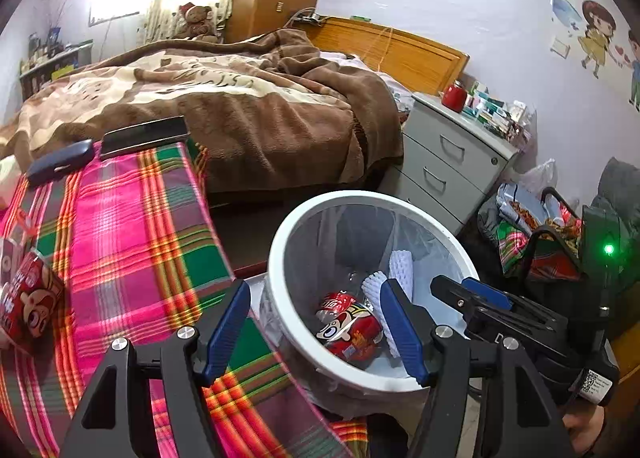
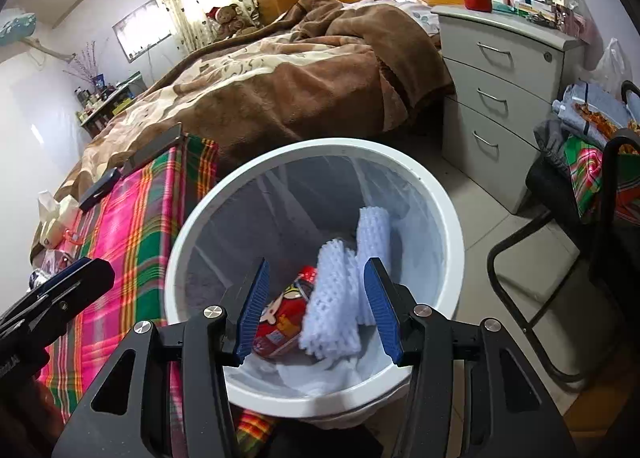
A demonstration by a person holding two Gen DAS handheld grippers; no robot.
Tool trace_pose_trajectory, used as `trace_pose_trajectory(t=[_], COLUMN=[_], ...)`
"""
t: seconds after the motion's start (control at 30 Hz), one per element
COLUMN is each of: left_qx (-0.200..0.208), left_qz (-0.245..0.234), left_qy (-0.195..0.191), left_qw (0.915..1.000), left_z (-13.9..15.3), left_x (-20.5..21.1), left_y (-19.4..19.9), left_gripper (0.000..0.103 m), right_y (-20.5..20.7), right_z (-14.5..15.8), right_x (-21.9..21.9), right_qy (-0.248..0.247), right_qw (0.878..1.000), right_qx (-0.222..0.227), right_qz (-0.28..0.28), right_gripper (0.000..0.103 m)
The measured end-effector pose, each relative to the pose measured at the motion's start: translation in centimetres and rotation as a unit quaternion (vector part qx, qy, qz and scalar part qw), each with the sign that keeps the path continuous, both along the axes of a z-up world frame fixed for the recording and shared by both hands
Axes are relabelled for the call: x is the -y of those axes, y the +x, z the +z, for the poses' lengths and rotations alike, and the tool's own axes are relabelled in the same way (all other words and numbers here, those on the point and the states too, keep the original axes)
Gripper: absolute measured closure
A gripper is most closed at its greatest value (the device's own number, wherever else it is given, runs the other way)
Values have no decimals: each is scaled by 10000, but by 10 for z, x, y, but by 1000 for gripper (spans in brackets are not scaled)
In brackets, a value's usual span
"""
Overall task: Collect trash
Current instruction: 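Open both tools to drop the red can and foam net into the bin, then move both tools back over the remaining trash on the cloth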
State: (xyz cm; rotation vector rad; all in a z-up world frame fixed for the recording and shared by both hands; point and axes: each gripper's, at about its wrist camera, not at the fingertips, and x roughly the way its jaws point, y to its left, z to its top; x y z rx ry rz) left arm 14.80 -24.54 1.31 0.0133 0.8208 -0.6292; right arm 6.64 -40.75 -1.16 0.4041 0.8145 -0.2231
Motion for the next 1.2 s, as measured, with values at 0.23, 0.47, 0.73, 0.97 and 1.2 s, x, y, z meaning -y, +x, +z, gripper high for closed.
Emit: trace_pose_trajectory(t=[0.23,0.47,0.73,0.97,1.2], left_qx=[88,120,254,186,163], left_qz=[300,619,1044,1490,2073], left_qy=[25,-11,12,-4,22], left_qw=[9995,9980,9942,9887,9781], left_z=[2,5,10,6,3], left_x=[-34,-72,-121,-166,-222], left_y=[-7,-11,-13,-11,-7], left_gripper=[36,36,36,36,35], right_y=[1,5,15,24,36], right_z=[8,12,12,15,17], right_x=[-20,-47,-79,-113,-150], right_qy=[-6,-67,-85,-80,-30], right_qw=[9997,9988,9968,9926,9869], right_qx=[147,245,326,374,462], right_qz=[169,414,724,1150,1544], right_gripper=[52,52,49,49,33])
